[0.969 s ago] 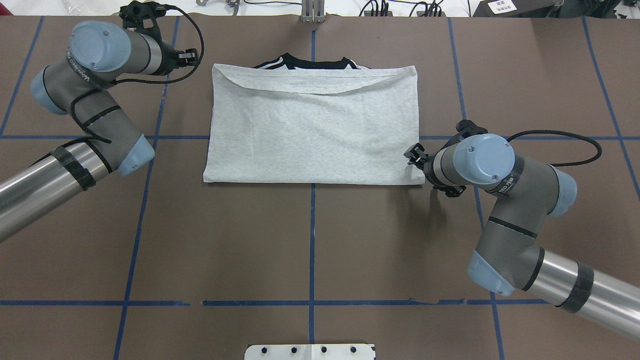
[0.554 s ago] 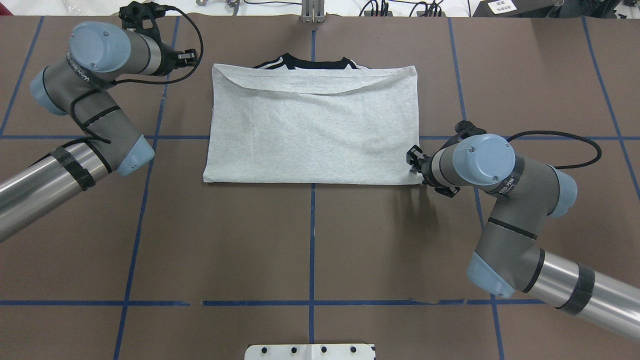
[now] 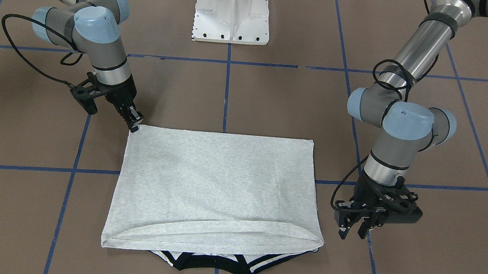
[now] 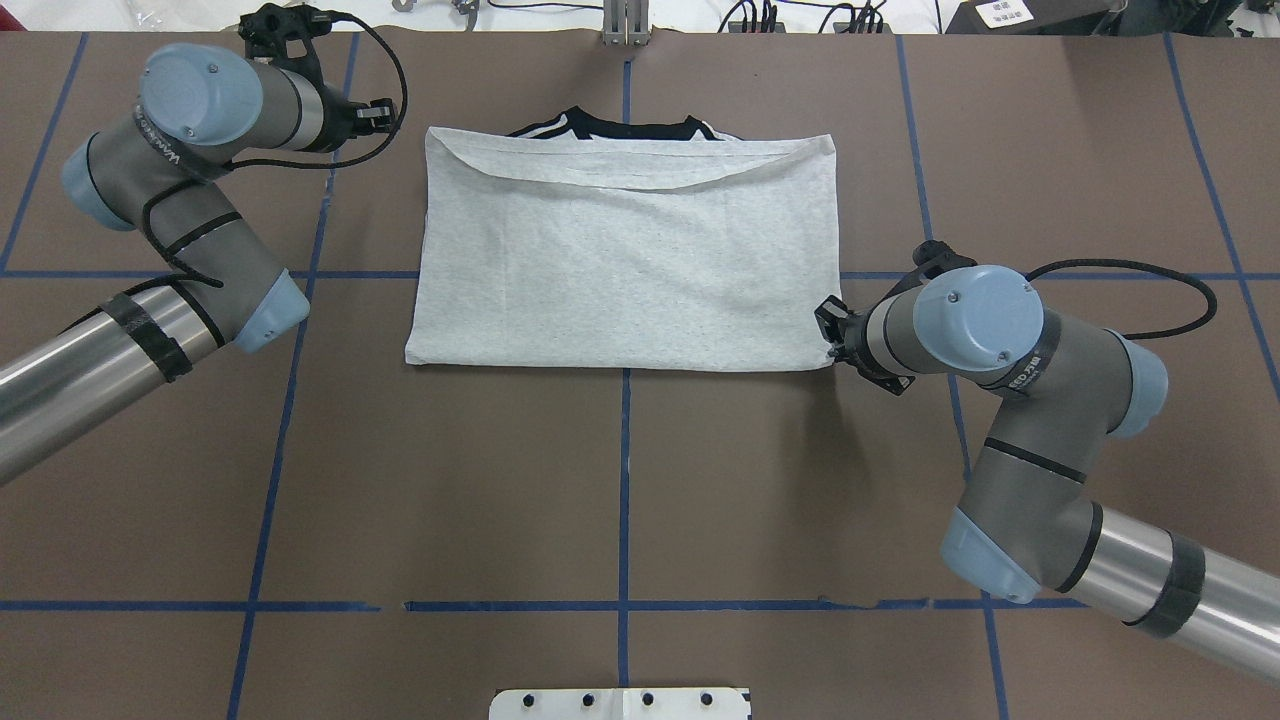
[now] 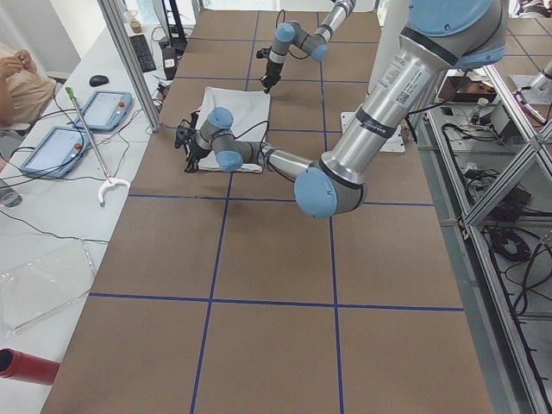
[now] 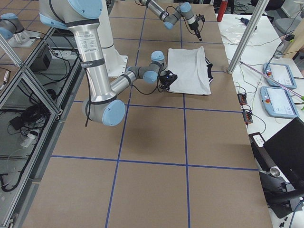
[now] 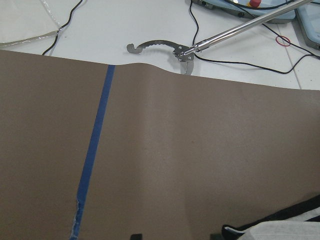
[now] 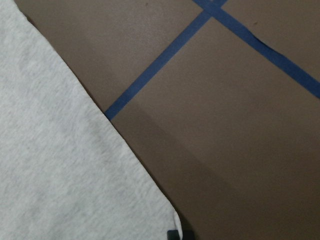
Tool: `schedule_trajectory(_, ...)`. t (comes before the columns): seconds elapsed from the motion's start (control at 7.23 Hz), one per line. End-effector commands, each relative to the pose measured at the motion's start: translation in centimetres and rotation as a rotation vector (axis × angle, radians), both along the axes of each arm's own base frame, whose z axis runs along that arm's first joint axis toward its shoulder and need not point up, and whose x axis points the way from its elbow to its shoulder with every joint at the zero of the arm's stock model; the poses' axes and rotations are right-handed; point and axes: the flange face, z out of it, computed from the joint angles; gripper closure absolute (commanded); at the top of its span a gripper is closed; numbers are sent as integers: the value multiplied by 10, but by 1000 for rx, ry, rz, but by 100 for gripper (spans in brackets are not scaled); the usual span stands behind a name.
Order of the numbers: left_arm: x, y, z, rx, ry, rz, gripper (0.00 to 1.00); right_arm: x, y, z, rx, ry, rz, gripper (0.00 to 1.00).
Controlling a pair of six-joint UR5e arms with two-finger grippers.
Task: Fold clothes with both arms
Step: 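Drag the grasped shirt corner toward the robot with the right gripper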
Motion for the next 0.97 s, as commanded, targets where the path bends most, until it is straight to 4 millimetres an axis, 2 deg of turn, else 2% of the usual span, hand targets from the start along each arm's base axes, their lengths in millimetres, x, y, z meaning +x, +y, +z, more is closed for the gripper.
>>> schedule_trajectory(0.0, -2, 15, -26, 38, 45, 25, 43, 56, 63, -21, -56, -23, -89, 100)
schedule_trajectory(0.14, -2, 33, -35, 26, 101, 123, 40, 64, 97, -33, -107, -32, -171, 100)
schedule_trajectory(0.28, -6, 56, -44, -4, 169, 228, 31, 56, 132, -49, -205, -45, -233, 100)
schedule_trajectory(0.42, -21, 88, -54, -69, 264, 282, 14, 44, 173, -58, -274, -16, -318, 100)
schedule_trajectory(0.55, -36, 120, -78, -100, 354, 304, 12, 31, 216, -60, -326, 42, -385, 100)
schedule_trajectory(0.69, -10, 164, -97, -159, 421, 353, 12, 34, 237, -69, -327, 46, -427, 100)
schedule_trajectory(0.83, 22, 193, -102, -187, 433, 405, 12, 26, 267, -59, -337, 86, -489, 83)
